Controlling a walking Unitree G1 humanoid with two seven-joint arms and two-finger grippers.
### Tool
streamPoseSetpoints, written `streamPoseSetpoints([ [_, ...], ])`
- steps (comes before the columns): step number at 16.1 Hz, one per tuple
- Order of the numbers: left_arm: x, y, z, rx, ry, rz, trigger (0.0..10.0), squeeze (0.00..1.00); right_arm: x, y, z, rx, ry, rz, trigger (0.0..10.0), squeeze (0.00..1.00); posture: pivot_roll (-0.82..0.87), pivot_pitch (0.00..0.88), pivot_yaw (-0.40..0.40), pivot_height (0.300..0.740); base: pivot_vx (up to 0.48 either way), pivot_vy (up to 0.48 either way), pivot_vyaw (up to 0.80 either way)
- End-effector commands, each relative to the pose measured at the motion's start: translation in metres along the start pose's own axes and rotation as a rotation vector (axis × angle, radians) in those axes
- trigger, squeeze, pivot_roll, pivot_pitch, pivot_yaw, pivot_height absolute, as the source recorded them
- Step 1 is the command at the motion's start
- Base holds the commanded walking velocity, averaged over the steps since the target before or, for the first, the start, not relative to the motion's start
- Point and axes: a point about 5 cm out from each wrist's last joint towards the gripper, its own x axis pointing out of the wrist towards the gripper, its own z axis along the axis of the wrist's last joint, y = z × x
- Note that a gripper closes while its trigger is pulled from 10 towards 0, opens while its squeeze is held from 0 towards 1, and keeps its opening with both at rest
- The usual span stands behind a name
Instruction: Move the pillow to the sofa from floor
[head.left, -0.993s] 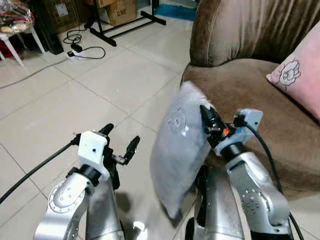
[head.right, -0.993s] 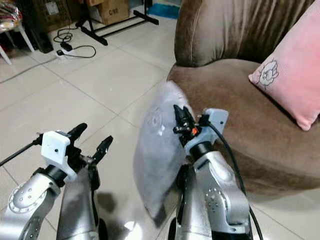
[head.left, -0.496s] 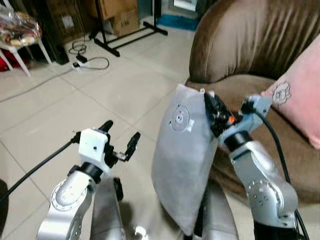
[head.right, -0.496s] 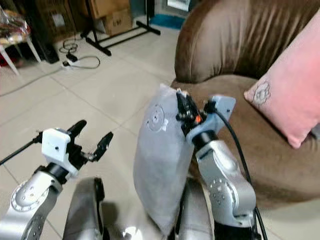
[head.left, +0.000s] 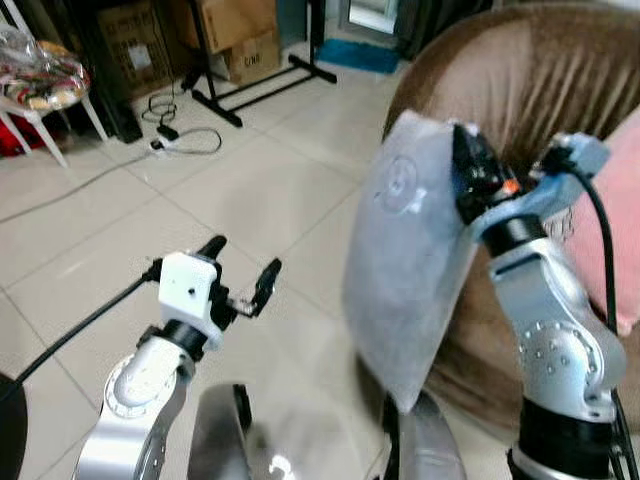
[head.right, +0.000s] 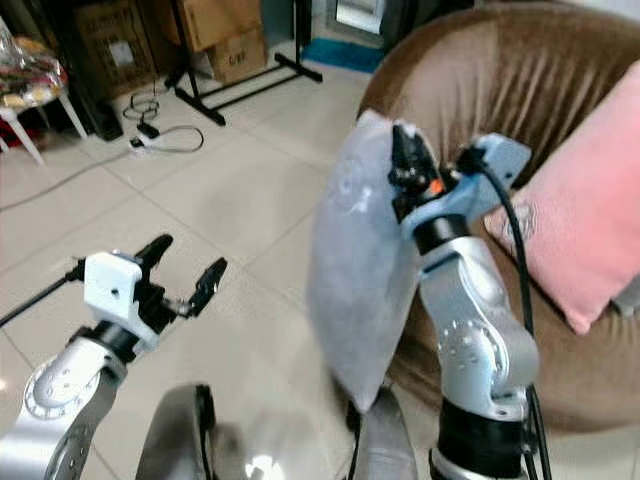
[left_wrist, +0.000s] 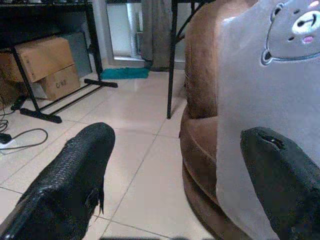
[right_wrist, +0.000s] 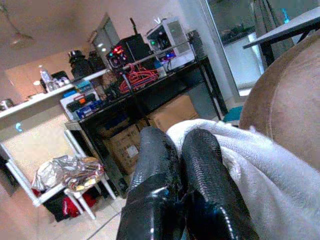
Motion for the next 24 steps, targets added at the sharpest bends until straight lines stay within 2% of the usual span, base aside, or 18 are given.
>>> streamPoseSetpoints([
  [1, 0.000, 0.003, 0.001, 0.011, -0.004, 0.017, 10.0, 0.00, 0.002, 0.006, 0.009, 0.000, -0.034, 0.026, 10.0, 0.00, -0.04, 0.000, -0.023, 0.634, 0.000, 0.000, 0.00],
  [6, 0.002, 0.006, 0.002, 0.019, -0.003, 0.036, 10.0, 0.00, 0.000, -0.001, -0.002, -0.013, 0.000, -0.033, 10.0, 0.00, -0.04, 0.000, -0.017, 0.689, 0.000, 0.000, 0.00],
  [11, 0.003, 0.005, 0.001, 0.026, 0.001, 0.029, 10.0, 0.00, -0.001, -0.003, -0.001, -0.013, -0.004, -0.049, 10.0, 0.00, -0.04, 0.000, -0.010, 0.739, 0.000, 0.000, 0.00],
  [22, 0.002, 0.003, -0.003, 0.044, 0.020, 0.016, 10.0, 0.00, -0.010, -0.017, -0.010, -0.032, 0.027, -0.115, 10.0, 0.00, -0.04, 0.000, -0.008, 0.740, 0.000, 0.000, 0.00],
  [24, 0.002, 0.005, -0.008, 0.067, 0.056, 0.035, 10.0, 0.00, -0.018, -0.023, -0.019, -0.061, 0.059, -0.133, 10.0, 0.00, -0.04, 0.000, -0.007, 0.740, 0.000, 0.000, 0.00],
])
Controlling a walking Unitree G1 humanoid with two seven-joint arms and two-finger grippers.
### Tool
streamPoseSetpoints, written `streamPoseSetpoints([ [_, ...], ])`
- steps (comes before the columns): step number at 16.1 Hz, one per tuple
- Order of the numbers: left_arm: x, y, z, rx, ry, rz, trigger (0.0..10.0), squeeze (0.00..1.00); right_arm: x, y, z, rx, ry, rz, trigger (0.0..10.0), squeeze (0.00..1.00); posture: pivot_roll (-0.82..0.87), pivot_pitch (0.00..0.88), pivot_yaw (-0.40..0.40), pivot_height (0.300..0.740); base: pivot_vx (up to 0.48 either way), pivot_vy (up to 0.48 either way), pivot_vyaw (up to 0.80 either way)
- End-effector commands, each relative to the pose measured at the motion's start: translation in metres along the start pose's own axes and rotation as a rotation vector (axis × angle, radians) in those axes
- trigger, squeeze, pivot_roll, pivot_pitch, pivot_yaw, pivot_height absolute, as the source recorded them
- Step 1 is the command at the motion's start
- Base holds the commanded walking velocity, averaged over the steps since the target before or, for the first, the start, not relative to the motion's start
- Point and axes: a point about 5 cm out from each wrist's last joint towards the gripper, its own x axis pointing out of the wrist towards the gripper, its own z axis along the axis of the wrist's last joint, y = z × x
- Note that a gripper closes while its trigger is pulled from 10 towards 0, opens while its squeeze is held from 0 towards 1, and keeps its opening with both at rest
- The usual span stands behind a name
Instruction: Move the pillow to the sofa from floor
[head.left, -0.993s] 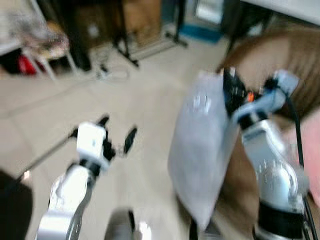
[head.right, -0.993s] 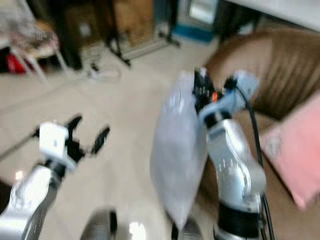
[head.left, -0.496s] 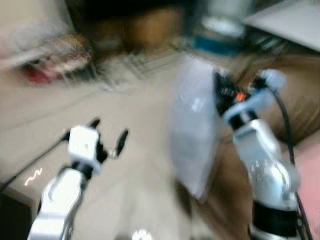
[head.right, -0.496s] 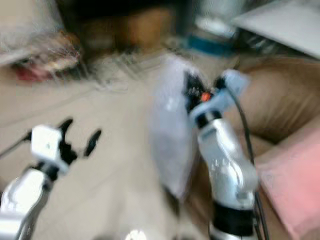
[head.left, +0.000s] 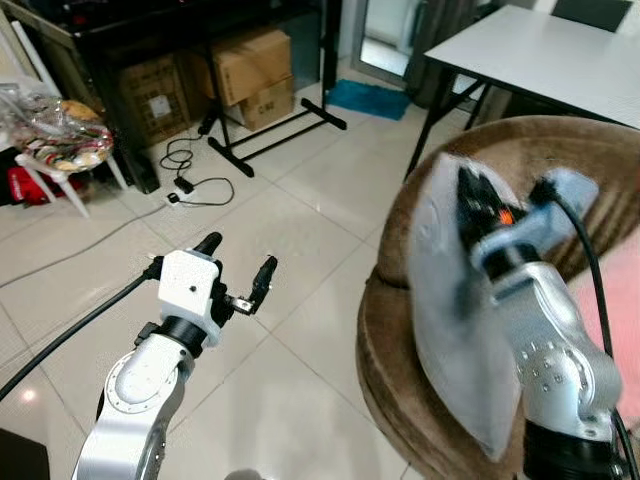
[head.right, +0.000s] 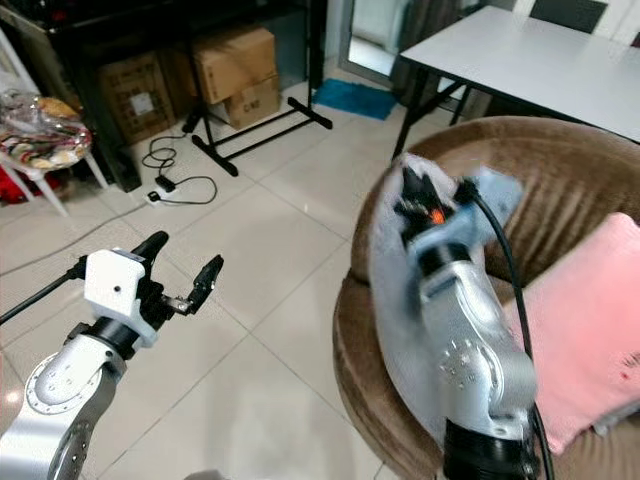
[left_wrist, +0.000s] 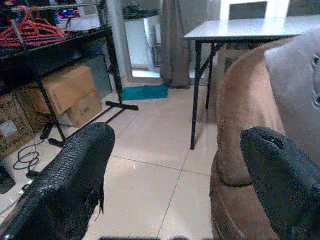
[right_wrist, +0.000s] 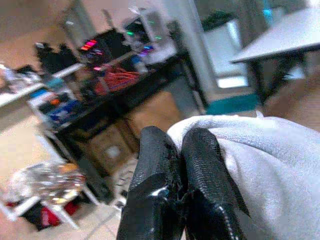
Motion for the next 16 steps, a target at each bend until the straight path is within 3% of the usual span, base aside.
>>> streamPoseSetpoints([
  [1, 0.000, 0.002, -0.007, 0.018, 0.046, 0.020, 10.0, 0.00, -0.001, 0.006, 0.006, -0.027, -0.042, 0.032, 10.0, 0.00, -0.04, 0.000, -0.006, 0.740, 0.000, 0.000, 0.00],
  [5, 0.004, 0.004, -0.007, 0.055, 0.043, 0.048, 10.0, 0.00, -0.010, 0.001, -0.023, -0.088, 0.046, -0.018, 10.0, 0.00, -0.05, 0.000, -0.001, 0.740, 0.000, 0.000, 0.00],
  [11, 0.008, 0.003, -0.007, 0.047, 0.040, 0.059, 10.0, 0.00, -0.018, -0.020, -0.042, -0.079, 0.099, -0.134, 10.0, 0.00, -0.05, 0.000, 0.004, 0.740, 0.000, 0.000, -0.79],
  [13, 0.009, 0.003, -0.007, 0.023, 0.039, 0.074, 10.0, 0.00, -0.017, -0.020, -0.045, -0.085, 0.115, -0.130, 10.0, 0.00, -0.05, 0.000, 0.004, 0.740, 0.000, 0.000, -0.80],
  [16, 0.010, 0.005, -0.007, 0.011, 0.037, 0.090, 10.0, 0.00, -0.015, -0.014, -0.050, -0.118, 0.140, -0.093, 10.0, 0.00, -0.05, 0.000, 0.001, 0.740, 0.000, 0.000, 0.00],
])
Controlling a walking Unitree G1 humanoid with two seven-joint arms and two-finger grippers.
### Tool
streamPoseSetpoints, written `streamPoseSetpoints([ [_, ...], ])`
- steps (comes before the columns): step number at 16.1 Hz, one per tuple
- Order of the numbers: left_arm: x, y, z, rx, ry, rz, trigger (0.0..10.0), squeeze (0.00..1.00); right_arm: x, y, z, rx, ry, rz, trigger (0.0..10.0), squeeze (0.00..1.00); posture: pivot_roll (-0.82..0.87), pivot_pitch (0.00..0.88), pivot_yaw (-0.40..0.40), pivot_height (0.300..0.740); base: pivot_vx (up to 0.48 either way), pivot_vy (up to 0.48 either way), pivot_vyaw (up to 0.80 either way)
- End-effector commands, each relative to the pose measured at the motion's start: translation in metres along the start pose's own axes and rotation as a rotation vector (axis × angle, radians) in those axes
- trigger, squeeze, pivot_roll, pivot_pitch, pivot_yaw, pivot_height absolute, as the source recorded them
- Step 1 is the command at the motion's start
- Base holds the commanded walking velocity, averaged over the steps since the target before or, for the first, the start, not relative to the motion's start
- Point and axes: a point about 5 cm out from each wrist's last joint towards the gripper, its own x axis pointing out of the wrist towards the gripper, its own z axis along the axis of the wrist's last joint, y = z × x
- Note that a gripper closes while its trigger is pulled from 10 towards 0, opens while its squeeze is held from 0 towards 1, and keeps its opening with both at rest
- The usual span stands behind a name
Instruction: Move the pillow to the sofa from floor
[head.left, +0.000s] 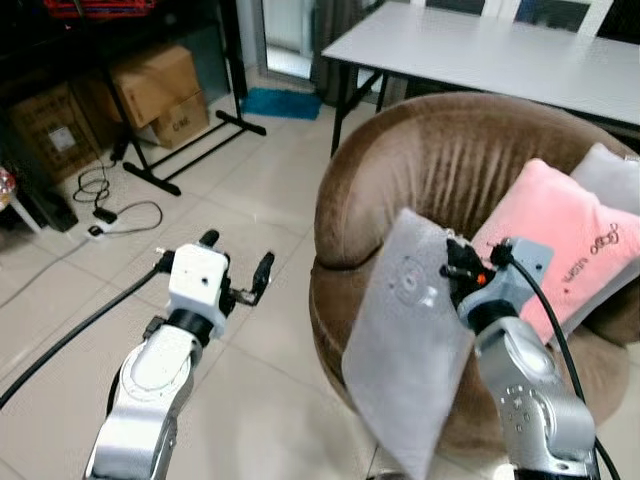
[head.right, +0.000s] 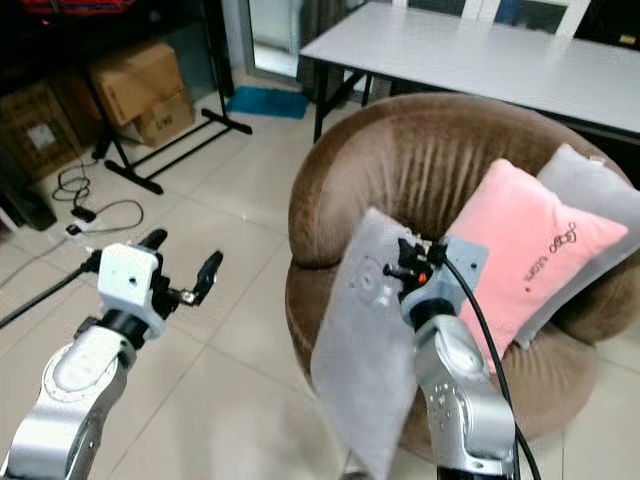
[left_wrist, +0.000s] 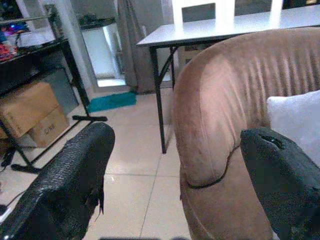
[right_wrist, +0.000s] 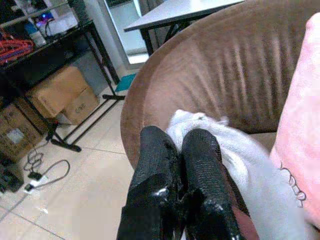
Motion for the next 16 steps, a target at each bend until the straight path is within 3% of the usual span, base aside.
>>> streamPoseSetpoints([
  [1, 0.000, 0.004, 0.000, -0.017, -0.006, 0.023, 10.0, 0.00, 0.004, 0.010, 0.009, -0.012, -0.048, 0.052, 10.0, 0.00, -0.04, 0.000, -0.003, 0.740, 0.274, 0.000, 0.00],
  [5, -0.002, 0.003, 0.001, -0.021, -0.016, 0.014, 10.0, 0.00, 0.006, 0.015, 0.009, -0.004, -0.049, 0.078, 10.0, 0.00, -0.04, 0.000, -0.007, 0.740, 0.315, 0.000, 0.00],
  [14, -0.006, 0.003, 0.000, -0.014, -0.012, -0.016, 10.0, 0.00, 0.009, 0.024, 0.007, 0.008, -0.053, 0.121, 10.0, 0.00, -0.03, 0.000, -0.008, 0.740, 0.348, 0.000, -0.80],
  [16, -0.006, 0.002, 0.000, -0.014, -0.012, -0.027, 10.0, 0.00, 0.009, 0.026, 0.008, 0.003, -0.060, 0.148, 10.0, 0.00, -0.02, 0.000, -0.008, 0.740, 0.343, 0.000, -0.22],
])
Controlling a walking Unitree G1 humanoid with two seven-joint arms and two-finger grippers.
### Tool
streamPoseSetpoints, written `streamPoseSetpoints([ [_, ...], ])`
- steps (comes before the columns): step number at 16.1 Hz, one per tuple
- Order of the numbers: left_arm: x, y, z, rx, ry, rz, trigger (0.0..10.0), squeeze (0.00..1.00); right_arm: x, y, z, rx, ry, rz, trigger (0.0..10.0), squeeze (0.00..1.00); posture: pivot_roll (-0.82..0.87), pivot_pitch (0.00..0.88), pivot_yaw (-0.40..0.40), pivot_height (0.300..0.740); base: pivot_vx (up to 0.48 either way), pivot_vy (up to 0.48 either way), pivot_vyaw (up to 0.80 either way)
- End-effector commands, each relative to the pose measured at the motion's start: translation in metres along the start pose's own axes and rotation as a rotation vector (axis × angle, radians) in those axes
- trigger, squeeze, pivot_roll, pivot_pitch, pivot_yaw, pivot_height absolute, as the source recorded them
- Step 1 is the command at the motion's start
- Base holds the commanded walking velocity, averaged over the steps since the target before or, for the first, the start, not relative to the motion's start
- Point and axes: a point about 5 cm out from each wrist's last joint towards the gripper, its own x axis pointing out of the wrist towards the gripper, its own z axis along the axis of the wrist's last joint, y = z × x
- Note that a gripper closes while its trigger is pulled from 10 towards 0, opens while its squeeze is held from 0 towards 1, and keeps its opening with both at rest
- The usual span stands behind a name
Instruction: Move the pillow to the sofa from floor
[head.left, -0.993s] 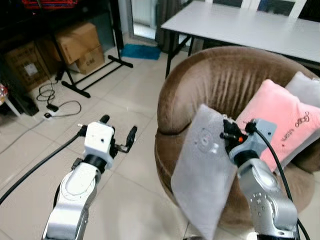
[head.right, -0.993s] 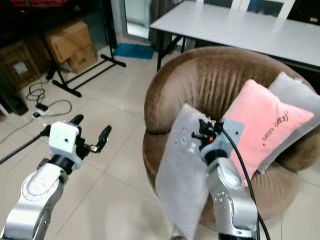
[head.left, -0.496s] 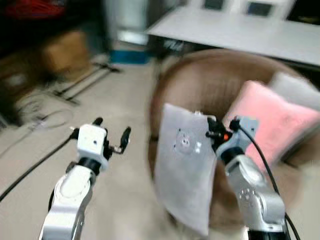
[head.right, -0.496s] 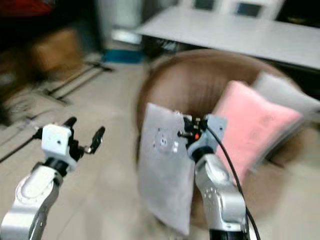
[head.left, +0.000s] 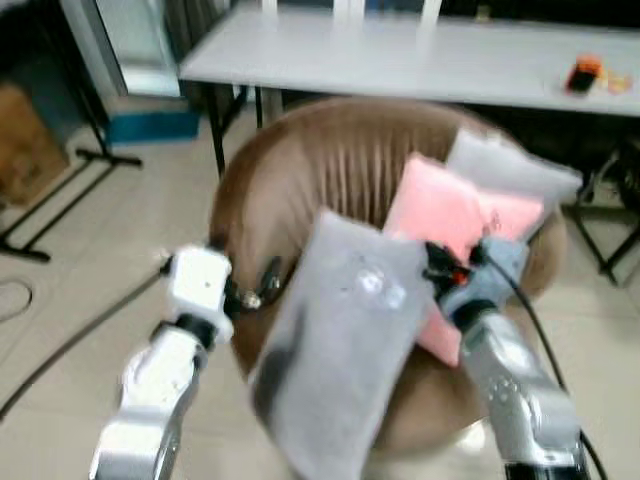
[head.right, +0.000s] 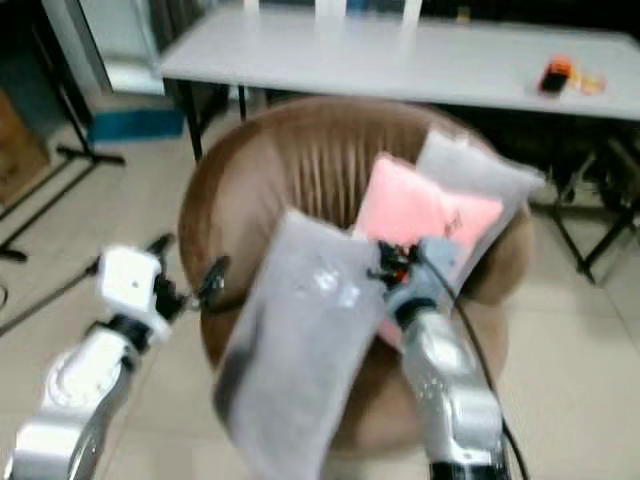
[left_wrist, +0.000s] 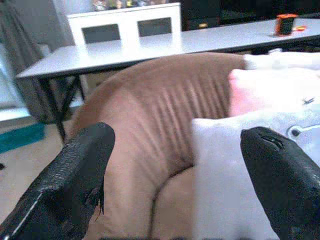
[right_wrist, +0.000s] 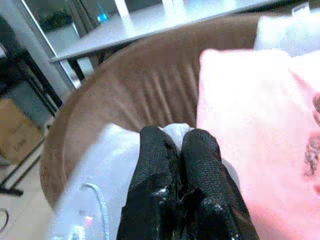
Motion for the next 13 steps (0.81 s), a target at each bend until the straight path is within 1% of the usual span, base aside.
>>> streamPoseSetpoints([
  [1, -0.004, 0.008, 0.002, 0.019, -0.002, 0.025, 10.0, 0.00, 0.003, 0.017, 0.016, -0.004, -0.083, 0.069, 10.0, 0.00, -0.02, 0.000, -0.009, 0.740, 0.341, 0.000, 0.00],
  [3, -0.005, 0.008, 0.001, 0.022, 0.003, 0.017, 10.0, 0.00, 0.004, 0.020, 0.016, -0.006, -0.085, 0.090, 10.0, 0.00, -0.02, 0.000, -0.011, 0.740, 0.345, 0.000, 0.00],
  [4, -0.006, 0.005, -0.002, 0.032, 0.026, -0.022, 10.0, 0.00, 0.006, 0.025, 0.018, -0.006, -0.092, 0.120, 10.0, 0.00, -0.02, 0.000, -0.010, 0.740, 0.270, 0.000, 0.00],
  [8, -0.013, -0.002, -0.007, 0.057, 0.074, -0.186, 10.0, 0.00, 0.017, 0.039, 0.025, 0.021, -0.117, 0.190, 10.0, 0.00, -0.02, 0.000, 0.001, 0.740, 0.000, 0.000, 0.00],
  [9, -0.015, -0.004, -0.008, 0.058, 0.087, -0.246, 10.0, 0.00, 0.027, 0.048, 0.032, 0.063, -0.134, 0.224, 10.0, 0.00, -0.02, 0.000, 0.003, 0.740, 0.000, 0.000, 0.00],
  [11, -0.018, -0.006, -0.009, 0.062, 0.108, -0.313, 10.0, 0.00, 0.039, 0.059, 0.039, 0.118, -0.150, 0.257, 10.0, 0.00, -0.02, 0.000, 0.008, 0.740, 0.000, 0.000, 0.00],
  [12, -0.020, -0.007, -0.010, 0.059, 0.120, -0.341, 10.0, 0.00, 0.047, 0.064, 0.044, 0.166, -0.157, 0.267, 10.0, 0.00, -0.02, 0.000, 0.008, 0.740, 0.000, 0.000, 0.00],
  [13, -0.021, -0.008, -0.010, 0.058, 0.127, -0.358, 10.0, 0.00, 0.056, 0.065, 0.046, 0.223, -0.150, 0.253, 10.0, 0.00, -0.01, 0.000, 0.007, 0.740, 0.000, 0.000, 0.00],
])
